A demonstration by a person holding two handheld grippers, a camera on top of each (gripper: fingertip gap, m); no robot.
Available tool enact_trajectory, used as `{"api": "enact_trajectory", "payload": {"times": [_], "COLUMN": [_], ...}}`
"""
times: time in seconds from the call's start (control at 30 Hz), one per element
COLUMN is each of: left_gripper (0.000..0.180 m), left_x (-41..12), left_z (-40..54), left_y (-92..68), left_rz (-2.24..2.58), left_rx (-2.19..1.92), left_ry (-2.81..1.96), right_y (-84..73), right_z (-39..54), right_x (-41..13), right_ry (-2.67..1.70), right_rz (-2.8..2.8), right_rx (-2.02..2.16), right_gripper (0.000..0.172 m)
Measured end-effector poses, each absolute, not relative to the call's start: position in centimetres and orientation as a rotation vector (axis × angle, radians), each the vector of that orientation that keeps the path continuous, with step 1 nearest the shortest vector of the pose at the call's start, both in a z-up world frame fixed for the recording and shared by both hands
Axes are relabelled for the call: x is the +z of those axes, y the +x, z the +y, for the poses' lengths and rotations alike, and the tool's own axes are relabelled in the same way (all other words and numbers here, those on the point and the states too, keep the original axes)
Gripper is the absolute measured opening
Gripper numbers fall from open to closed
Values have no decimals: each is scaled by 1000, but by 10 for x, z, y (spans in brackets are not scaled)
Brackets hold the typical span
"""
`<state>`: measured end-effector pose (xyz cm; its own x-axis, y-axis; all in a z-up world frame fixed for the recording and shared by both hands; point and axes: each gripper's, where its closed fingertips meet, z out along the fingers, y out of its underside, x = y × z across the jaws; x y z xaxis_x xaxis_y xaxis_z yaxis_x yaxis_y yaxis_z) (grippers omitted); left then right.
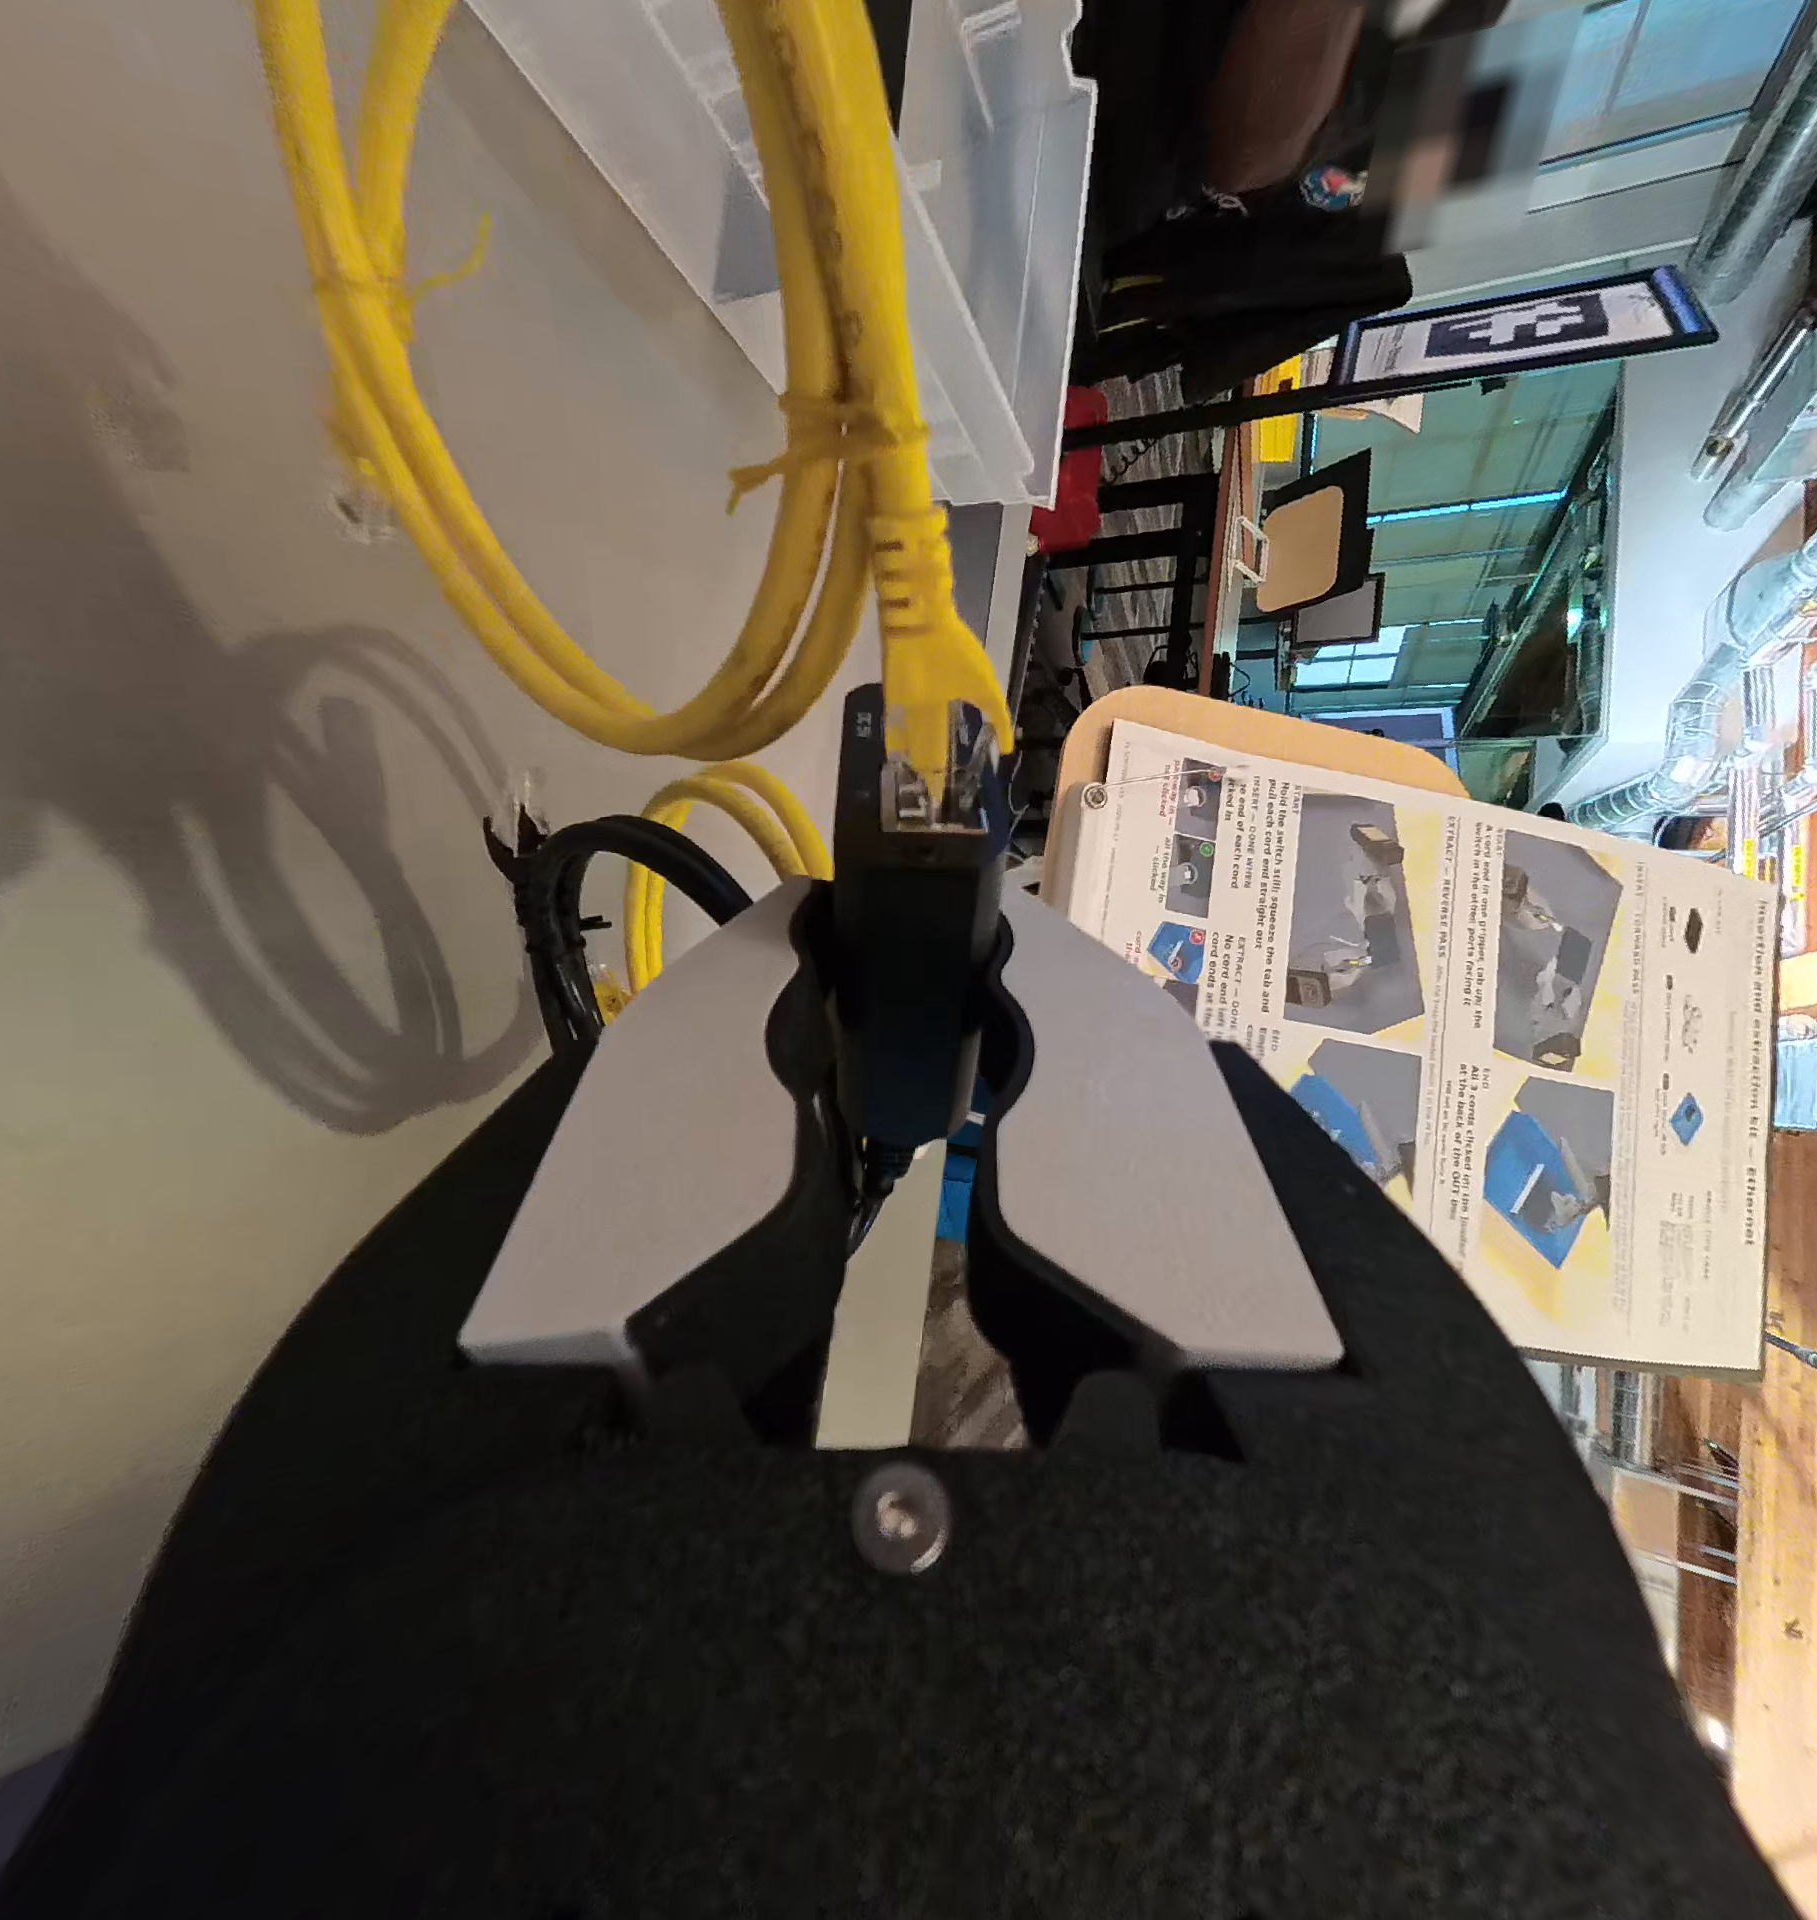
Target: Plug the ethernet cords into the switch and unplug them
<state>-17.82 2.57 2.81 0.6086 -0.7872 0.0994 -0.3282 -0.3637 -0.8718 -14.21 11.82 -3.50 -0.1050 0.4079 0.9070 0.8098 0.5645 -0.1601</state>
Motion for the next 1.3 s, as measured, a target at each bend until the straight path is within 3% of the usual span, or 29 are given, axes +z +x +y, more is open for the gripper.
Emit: {"api": "enact_trajectory", "payload": {"times": [0.53, 0.63, 0.67, 1.3], "left_gripper": [33, 25, 15, 10], "left_x": [-15, -19, -18, -26], "left_z": [38, 40, 40, 35], "left_y": [-177, -177, -177, -182], "left_rz": [819, 819, 813, 822], "left_rx": [-528, -494, -491, -553], "left_ry": [-1955, -1958, -1956, -2024], "right_y": [-153, -155, -155, -161], "right_z": [105, 102, 101, 94], "right_x": [-38, -37, -36, -42], "right_ry": [-968, -960, -959, -936], "right_rz": [-1745, -1750, -1749, -1761], "right_rx": [-394, -386, -381, -391], "right_gripper": [24, 24, 24, 24]}}
